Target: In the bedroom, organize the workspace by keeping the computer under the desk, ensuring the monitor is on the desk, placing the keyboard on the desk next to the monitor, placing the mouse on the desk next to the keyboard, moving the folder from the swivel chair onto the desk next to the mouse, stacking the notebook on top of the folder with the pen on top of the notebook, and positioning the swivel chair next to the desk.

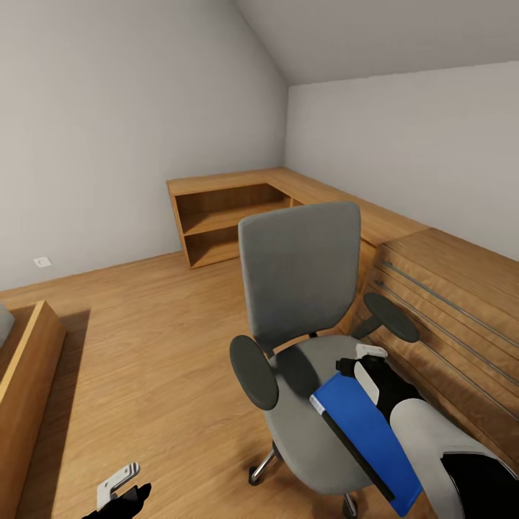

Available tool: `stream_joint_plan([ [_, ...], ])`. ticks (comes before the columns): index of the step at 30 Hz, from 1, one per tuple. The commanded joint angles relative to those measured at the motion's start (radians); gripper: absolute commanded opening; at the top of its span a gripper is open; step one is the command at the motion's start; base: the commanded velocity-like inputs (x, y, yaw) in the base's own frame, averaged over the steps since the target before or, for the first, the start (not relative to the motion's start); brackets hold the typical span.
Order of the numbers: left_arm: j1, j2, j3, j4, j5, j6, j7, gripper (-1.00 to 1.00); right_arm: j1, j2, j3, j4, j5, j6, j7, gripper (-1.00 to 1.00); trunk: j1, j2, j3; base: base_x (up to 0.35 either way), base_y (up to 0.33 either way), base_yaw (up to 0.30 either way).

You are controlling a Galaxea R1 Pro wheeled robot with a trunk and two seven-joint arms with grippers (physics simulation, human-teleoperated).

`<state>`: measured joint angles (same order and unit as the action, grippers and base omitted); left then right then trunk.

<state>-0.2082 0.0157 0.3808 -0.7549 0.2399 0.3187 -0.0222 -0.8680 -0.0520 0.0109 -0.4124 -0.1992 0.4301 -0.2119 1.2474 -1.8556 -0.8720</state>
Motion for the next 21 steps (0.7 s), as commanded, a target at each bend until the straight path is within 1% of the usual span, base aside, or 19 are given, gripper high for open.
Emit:
stream_joint_plan([
  [1,0.0,0.0,0.003,-0.001,0.007,0.007,-0.002,1.0,0.0,0.0,0.001,-0.002,-0.01,0.004,-0.006,1.0,0.0,0.0,-0.001,0.0,0.0,0.0],
  [10,0.0,-0.002,0.003,-0.001,0.007,0.007,-0.001,1.0,0.0,0.0,0.001,-0.01,-0.01,-0.002,-0.006,1.0,0.0,0.0,-0.001,0.0,0.0,0.0],
  [14,0.0,-0.003,0.003,-0.001,0.007,0.007,-0.001,1.0,0.0,0.0,0.001,-0.036,-0.011,-0.016,-0.007,1.0,0.0,0.0,-0.001,0.0,0.0,0.0],
  [21,0.0,-0.003,0.003,0.0,0.007,0.007,-0.001,1.0,0.0,0.0,0.001,-0.098,-0.011,-0.017,-0.009,1.0,-0.027,0.049,0.021,0.0,0.0,0.0],
])
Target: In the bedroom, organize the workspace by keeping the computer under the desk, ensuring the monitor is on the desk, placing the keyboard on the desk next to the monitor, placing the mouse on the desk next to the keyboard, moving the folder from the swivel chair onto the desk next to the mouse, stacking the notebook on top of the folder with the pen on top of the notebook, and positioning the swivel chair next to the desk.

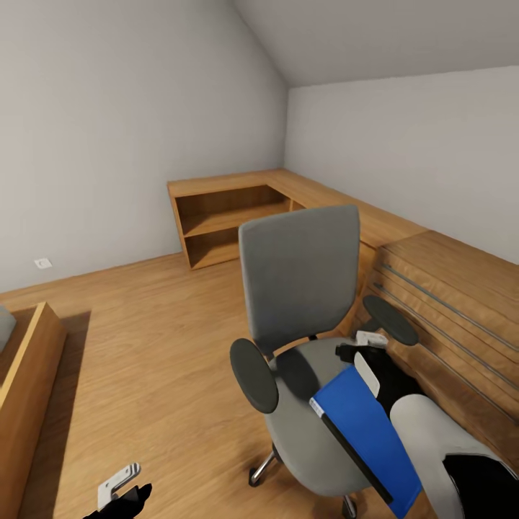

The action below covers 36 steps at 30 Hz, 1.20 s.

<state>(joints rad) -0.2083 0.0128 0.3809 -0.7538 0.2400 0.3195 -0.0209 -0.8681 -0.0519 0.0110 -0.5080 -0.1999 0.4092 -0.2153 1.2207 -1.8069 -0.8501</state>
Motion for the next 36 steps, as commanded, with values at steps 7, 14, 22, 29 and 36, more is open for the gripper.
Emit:
stream_joint_plan([
  [7,0.0,-0.001,0.003,-0.001,0.007,0.007,-0.002,1.0,0.0,0.0,0.001,-0.068,-0.014,0.015,-0.008,1.0,-0.027,0.049,0.021,0.0,0.0,0.0],
  [14,0.0,-0.002,0.003,0.0,0.007,0.006,-0.002,1.0,0.0,0.0,-0.002,-0.101,-0.018,0.044,-0.001,1.0,-0.054,0.098,0.043,0.0,0.0,0.0],
  [22,0.0,-0.002,0.003,0.008,0.007,0.006,-0.002,1.0,0.001,0.003,0.0,-0.107,-0.026,0.045,0.032,1.0,-0.077,0.14,0.062,0.0,0.0,0.0],
  [29,0.0,-0.002,0.004,0.044,0.007,-0.008,-0.002,1.0,0.002,0.005,-0.001,-0.101,-0.03,0.045,0.095,1.0,-0.077,0.14,0.062,0.0,0.0,0.0],
  [36,0.0,-0.002,0.002,0.055,0.007,-0.082,-0.001,1.0,0.006,0.006,-0.002,-0.1,-0.037,0.046,0.158,1.0,-0.077,0.14,0.062,0.0,0.0,-0.004],
])
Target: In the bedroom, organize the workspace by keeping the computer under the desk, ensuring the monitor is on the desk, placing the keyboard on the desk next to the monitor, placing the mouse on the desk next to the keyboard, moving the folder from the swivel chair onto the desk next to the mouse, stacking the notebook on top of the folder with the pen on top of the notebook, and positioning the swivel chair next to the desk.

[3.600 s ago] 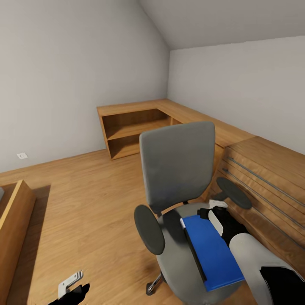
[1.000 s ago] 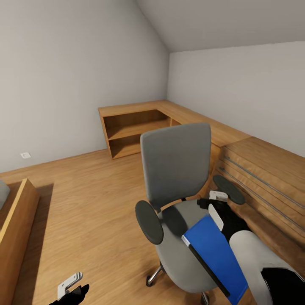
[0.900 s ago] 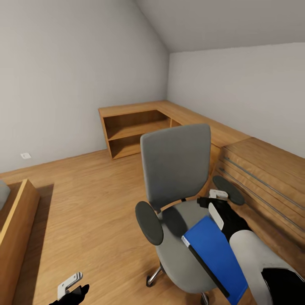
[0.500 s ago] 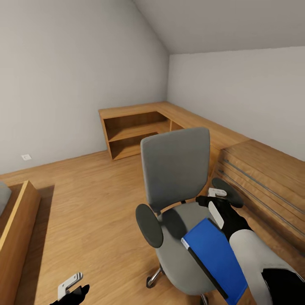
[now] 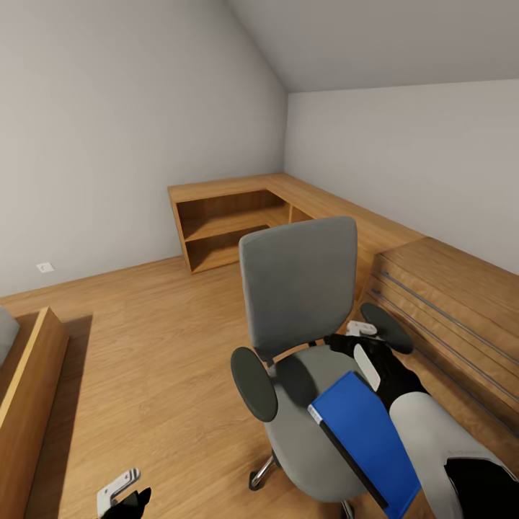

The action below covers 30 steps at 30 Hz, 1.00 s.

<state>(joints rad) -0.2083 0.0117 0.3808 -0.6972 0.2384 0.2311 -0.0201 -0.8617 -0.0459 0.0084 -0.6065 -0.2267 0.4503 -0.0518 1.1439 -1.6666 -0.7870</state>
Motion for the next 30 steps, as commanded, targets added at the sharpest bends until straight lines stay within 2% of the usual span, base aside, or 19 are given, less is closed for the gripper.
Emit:
stream_joint_plan([
  [1,0.0,0.0,0.003,-0.001,0.009,0.001,-0.001,1.0,0.0,0.001,0.001,-0.002,-0.014,0.005,-0.002,1.0,0.0,0.0,0.0,0.0,0.0,-0.049],
  [4,0.0,0.0,0.002,0.0,0.009,-0.011,0.0,1.0,0.002,0.002,0.0,-0.001,-0.036,0.005,0.004,1.0,0.0,0.0,0.002,0.0,0.0,-0.102],
  [13,0.0,-0.001,0.001,0.002,0.007,-0.023,0.002,1.0,0.026,0.001,0.0,-0.001,-0.143,0.003,0.012,1.0,0.0,0.0,0.011,0.0,0.0,-0.181],
  [20,0.0,-0.002,0.0,0.003,0.007,-0.024,0.001,1.0,0.038,0.002,0.002,0.0,-0.16,0.002,0.014,1.0,0.0,0.0,0.021,0.0,0.0,-0.153],
  [30,0.0,-0.002,0.0,0.004,0.007,-0.024,-0.001,1.0,0.045,0.005,0.003,0.016,-0.164,0.0,0.016,1.0,0.0,0.0,0.029,0.0,0.0,-0.03],
])
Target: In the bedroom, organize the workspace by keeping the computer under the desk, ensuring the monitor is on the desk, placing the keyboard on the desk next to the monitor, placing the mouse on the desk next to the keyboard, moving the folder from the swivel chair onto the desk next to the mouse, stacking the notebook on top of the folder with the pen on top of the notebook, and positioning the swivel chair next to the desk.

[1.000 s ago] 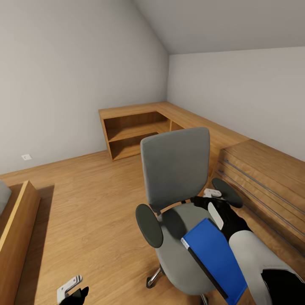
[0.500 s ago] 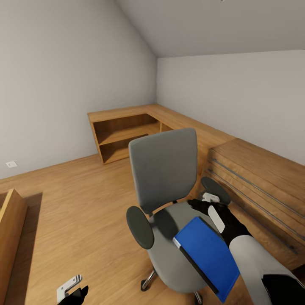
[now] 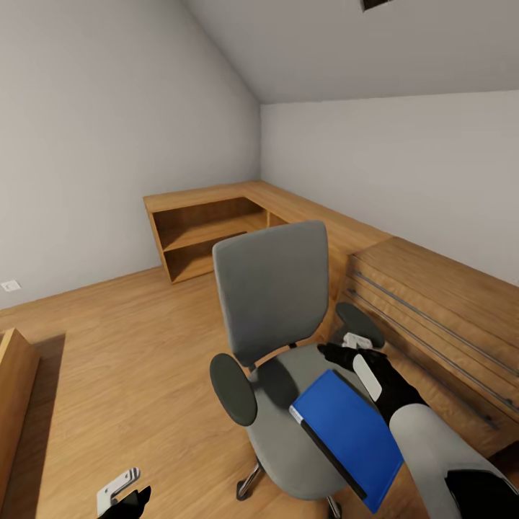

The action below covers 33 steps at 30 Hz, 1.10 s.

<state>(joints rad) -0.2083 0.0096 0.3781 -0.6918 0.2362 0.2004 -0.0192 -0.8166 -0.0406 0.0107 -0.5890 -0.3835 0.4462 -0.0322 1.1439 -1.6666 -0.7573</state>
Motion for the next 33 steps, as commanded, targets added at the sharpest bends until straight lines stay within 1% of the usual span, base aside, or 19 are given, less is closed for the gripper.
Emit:
stream_joint_plan([
  [1,0.0,0.0,0.002,-0.002,0.009,0.007,-0.002,1.0,0.0,0.0,0.001,0.002,-0.007,0.004,-0.003,1.0,0.0,0.0,-0.001,0.0,0.0,-0.004],
  [7,0.0,0.0,0.002,-0.002,0.009,0.006,-0.003,1.0,0.0,0.0,0.001,0.03,-0.006,-0.005,0.0,1.0,0.0,0.0,0.0,-0.011,0.0,-0.002],
  [8,0.0,0.0,0.002,-0.002,0.009,0.006,-0.004,1.0,0.0,-0.002,0.0,0.045,-0.007,-0.014,0.006,1.0,0.0,0.0,0.0,-0.278,0.069,0.0],
  [13,0.0,0.0,0.002,-0.002,0.009,0.006,-0.004,1.0,0.001,-0.003,0.0,0.047,-0.008,-0.015,0.007,1.0,0.0,0.0,0.0,-0.295,0.119,-0.029],
  [25,0.0,0.0,0.002,-0.002,0.009,0.005,-0.004,1.0,0.001,-0.003,0.0,0.047,-0.011,-0.019,0.008,1.0,0.0,0.0,0.006,-0.28,0.217,-0.207],
  [26,0.0,0.0,0.002,-0.002,0.009,0.005,-0.004,1.0,0.001,-0.002,0.0,0.047,-0.011,-0.04,0.008,1.0,0.0,0.0,0.006,-0.298,0.093,-0.238],
  [29,0.0,0.0,0.002,-0.002,0.009,0.005,-0.004,1.0,0.001,-0.002,0.0,0.047,-0.011,-0.061,0.007,1.0,0.0,0.0,0.008,-0.249,0.061,-0.239],
  [33,0.0,0.0,0.002,-0.002,0.009,0.005,-0.004,1.0,0.002,-0.002,0.0,0.048,-0.011,-0.082,0.007,1.0,0.0,0.0,0.011,-0.114,0.026,-0.239],
])
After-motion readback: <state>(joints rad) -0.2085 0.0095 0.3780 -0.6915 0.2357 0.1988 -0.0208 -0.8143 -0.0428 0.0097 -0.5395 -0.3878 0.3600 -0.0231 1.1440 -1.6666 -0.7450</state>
